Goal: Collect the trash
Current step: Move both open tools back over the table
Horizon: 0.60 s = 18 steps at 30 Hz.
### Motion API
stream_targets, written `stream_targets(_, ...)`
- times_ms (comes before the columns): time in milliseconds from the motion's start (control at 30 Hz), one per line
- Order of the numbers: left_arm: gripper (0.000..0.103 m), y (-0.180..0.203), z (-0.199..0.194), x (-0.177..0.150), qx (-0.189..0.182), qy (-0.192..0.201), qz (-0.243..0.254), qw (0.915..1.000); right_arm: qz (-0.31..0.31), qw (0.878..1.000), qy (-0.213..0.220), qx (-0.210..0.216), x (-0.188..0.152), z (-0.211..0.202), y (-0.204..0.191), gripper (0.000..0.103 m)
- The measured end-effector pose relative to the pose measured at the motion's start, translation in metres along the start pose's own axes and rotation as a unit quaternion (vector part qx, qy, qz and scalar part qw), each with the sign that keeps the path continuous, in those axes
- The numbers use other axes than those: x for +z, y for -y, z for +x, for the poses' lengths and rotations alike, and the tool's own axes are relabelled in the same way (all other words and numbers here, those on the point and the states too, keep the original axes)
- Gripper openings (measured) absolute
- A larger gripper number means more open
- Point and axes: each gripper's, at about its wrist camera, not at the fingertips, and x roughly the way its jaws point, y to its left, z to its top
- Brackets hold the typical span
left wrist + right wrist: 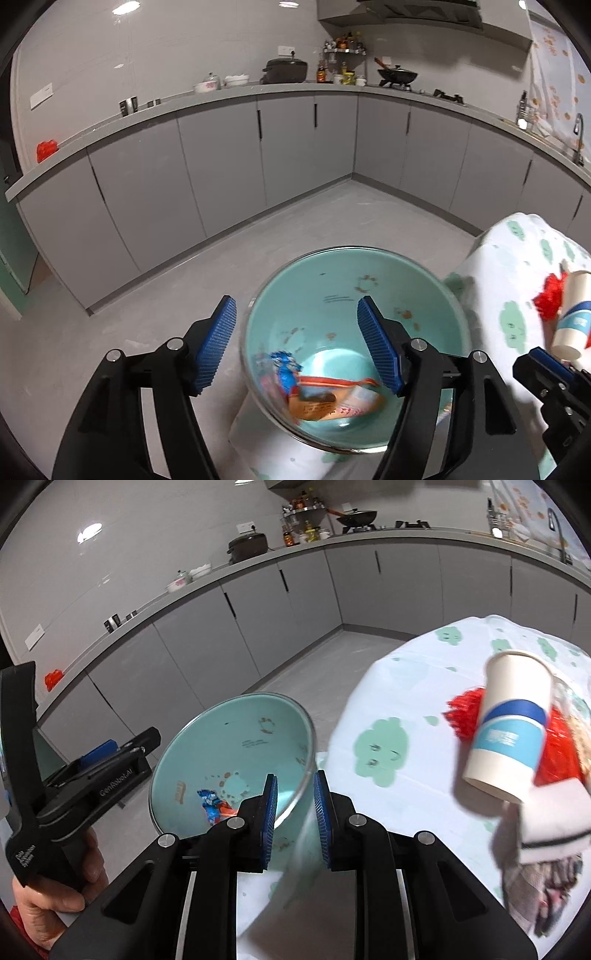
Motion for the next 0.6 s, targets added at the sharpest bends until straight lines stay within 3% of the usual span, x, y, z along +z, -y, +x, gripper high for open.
stream_targets(233,0.073,0.028,-0.018,-0.003,-0.038,0.002,0.020,0.9991,0.016,0.999,0.028,-0.024,-0.004,-0.033,0.021,0.021)
stream_targets(600,0.073,0.082,-0.044,-0.016,-0.097,0.006,0.070,0.9928,0.074,0.992,0.066,-0.077,-0.027,-0.093,0.079,0.028)
